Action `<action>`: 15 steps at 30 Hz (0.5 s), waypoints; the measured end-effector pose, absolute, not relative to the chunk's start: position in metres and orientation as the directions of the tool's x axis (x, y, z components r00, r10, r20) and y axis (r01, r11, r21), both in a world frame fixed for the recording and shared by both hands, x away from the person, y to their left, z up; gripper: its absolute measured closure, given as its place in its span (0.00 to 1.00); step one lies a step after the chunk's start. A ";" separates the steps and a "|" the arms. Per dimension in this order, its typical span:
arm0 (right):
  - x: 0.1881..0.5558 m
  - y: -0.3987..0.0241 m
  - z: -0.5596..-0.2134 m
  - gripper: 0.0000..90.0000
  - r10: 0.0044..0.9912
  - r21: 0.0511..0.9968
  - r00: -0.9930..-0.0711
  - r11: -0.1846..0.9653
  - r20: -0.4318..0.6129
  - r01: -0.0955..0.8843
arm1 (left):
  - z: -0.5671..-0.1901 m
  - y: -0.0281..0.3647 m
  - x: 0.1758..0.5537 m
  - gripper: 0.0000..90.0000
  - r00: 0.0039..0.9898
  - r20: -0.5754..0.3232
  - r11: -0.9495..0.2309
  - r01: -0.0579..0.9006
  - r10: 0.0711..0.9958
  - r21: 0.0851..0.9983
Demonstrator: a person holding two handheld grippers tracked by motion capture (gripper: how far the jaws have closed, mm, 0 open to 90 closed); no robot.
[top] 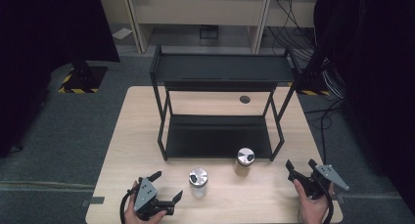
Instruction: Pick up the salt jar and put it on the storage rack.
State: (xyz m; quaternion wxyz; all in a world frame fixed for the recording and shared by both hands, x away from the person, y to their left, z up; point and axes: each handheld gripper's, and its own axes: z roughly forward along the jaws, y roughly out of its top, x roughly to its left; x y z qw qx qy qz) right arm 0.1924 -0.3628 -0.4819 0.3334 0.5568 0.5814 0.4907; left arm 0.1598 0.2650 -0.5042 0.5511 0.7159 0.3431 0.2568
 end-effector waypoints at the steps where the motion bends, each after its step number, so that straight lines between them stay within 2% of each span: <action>1: 0.192 -0.362 -0.482 0.07 0.975 0.942 -0.157 -0.099 0.156 0.319 | -0.504 0.265 0.160 0.00 0.633 -0.007 -0.160 0.207 0.774 0.965; 15: 0.192 -0.363 -0.482 0.06 0.974 0.942 -0.161 -0.099 0.157 0.322 | -0.505 0.261 0.162 0.00 0.668 0.001 -0.171 0.189 0.744 0.967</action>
